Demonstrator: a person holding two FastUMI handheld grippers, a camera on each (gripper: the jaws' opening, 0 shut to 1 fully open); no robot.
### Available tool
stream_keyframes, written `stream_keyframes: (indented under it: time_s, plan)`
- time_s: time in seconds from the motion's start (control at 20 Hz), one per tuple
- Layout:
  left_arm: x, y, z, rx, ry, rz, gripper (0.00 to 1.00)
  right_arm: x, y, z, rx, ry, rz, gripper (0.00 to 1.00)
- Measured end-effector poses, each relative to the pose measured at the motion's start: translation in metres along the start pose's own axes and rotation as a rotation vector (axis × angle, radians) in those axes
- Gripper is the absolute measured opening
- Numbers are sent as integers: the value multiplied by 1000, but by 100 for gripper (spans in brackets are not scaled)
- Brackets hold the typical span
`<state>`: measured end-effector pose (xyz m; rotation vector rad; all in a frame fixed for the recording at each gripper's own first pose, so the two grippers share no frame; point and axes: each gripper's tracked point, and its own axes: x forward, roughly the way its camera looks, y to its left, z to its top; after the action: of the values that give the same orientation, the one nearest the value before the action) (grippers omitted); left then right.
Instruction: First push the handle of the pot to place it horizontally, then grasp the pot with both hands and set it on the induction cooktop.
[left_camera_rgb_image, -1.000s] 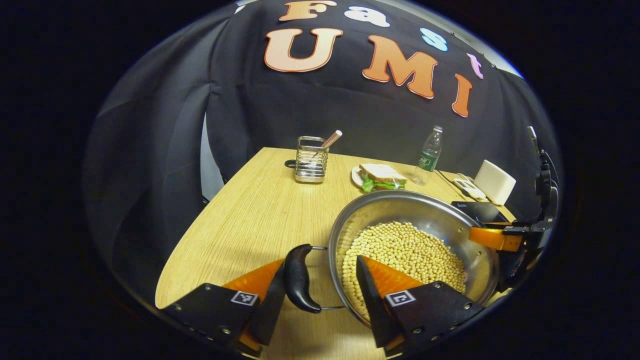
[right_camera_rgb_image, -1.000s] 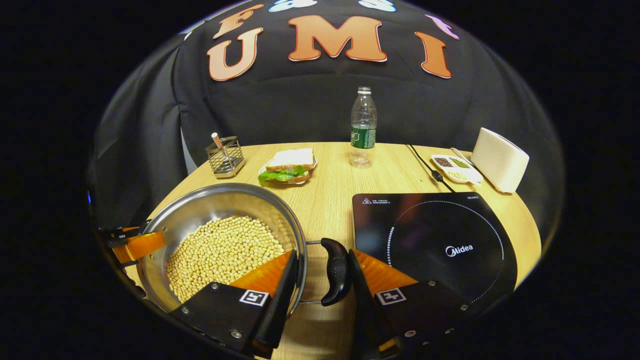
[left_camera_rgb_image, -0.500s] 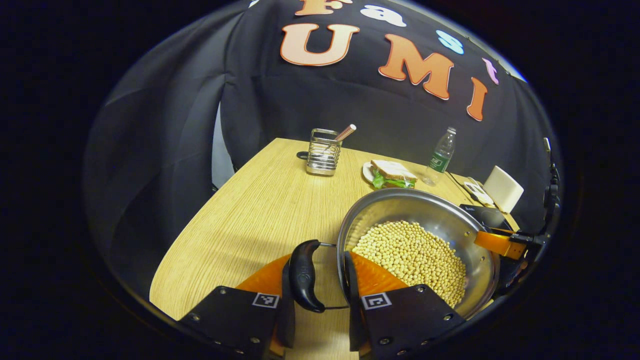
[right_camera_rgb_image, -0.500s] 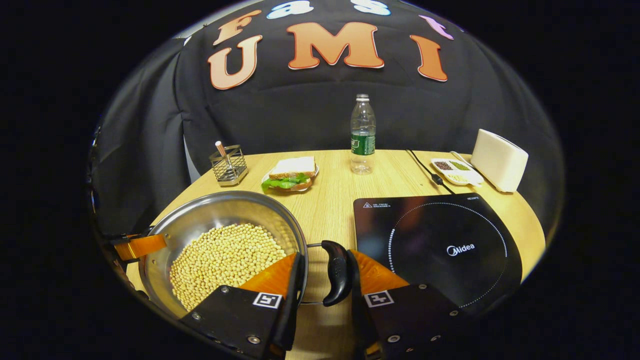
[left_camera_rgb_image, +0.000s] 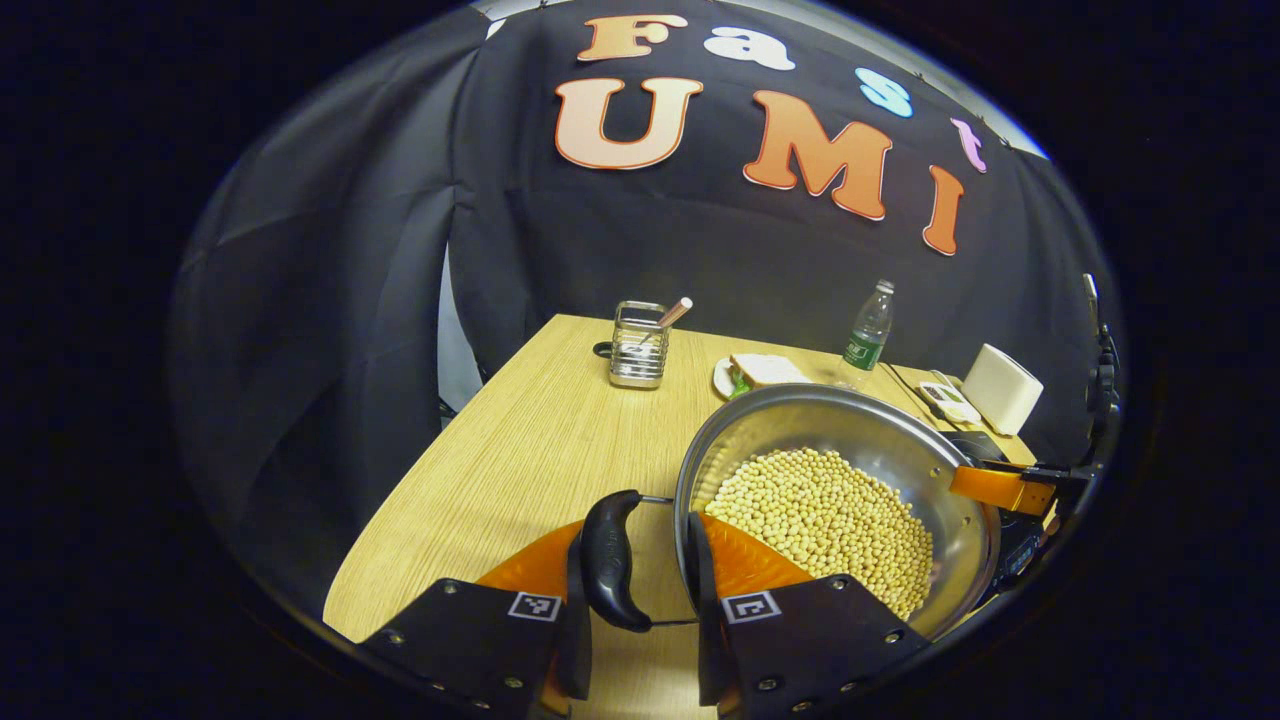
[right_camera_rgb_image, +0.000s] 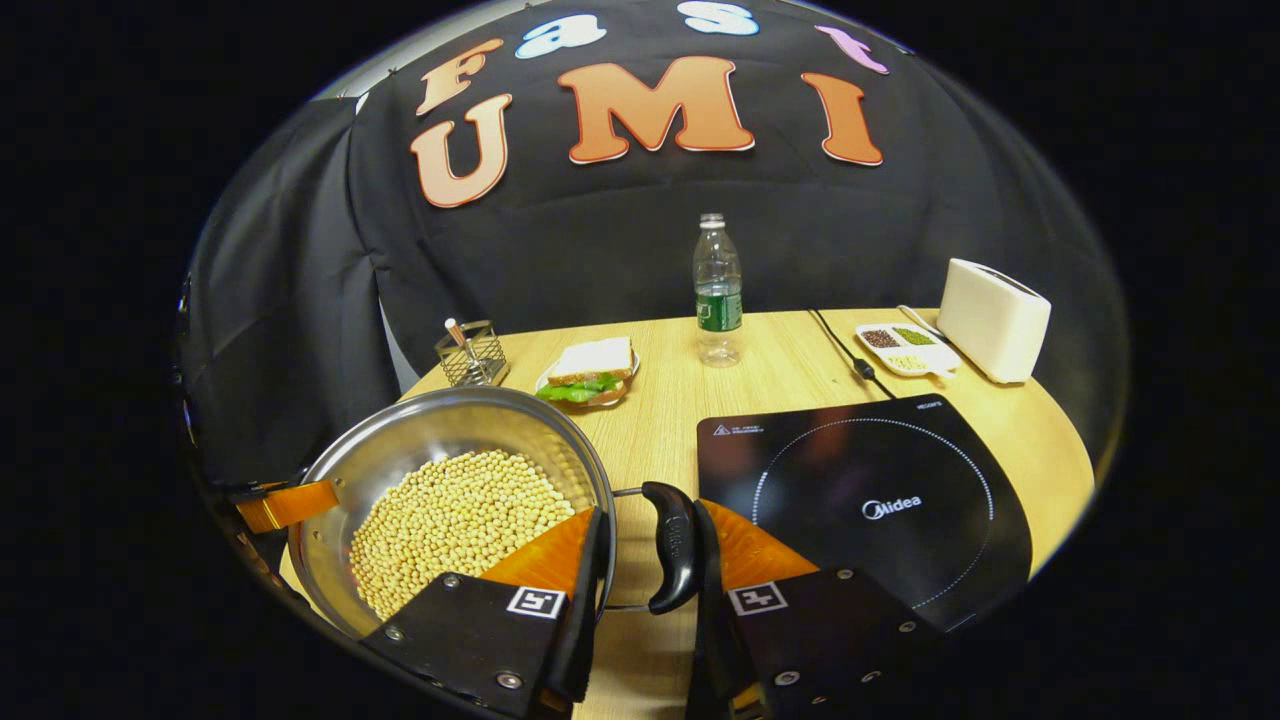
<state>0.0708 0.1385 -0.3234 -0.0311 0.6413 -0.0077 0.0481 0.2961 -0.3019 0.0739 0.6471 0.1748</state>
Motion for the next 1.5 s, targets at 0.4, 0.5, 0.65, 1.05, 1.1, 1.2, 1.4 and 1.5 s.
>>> stream_keyframes:
  time_s: [0.4, 0.5, 0.65, 1.05, 1.1, 1.2, 1.4, 1.5]
  plan:
    - [-12, -50, 13, 24, -2, -37, 43, -25, -46, 14, 27, -24, -22, 45]
    - [-14, -64, 14, 28, -2, -45, 42, -30, -60, 16, 37, -29, -27, 45]
    - [-18, -86, 17, 43, 2, -60, 41, -37, -81, 18, 51, -30, -36, 45]
    - [-12, -155, 21, 72, 11, -123, 43, -49, -145, 27, 93, -49, -83, 45]
    - [-10, -164, 21, 77, 15, -132, 44, -50, -154, 27, 98, -50, -91, 45]
    - [-6, -183, 18, 83, 26, -151, 42, -53, -172, 26, 109, -47, -107, 45]
    - [-2, -218, 14, 85, 47, -188, 44, -57, -206, 26, 129, -47, -140, 45]
    - [3, -235, 12, 93, 53, -202, 43, -61, -223, 27, 139, -51, -154, 45]
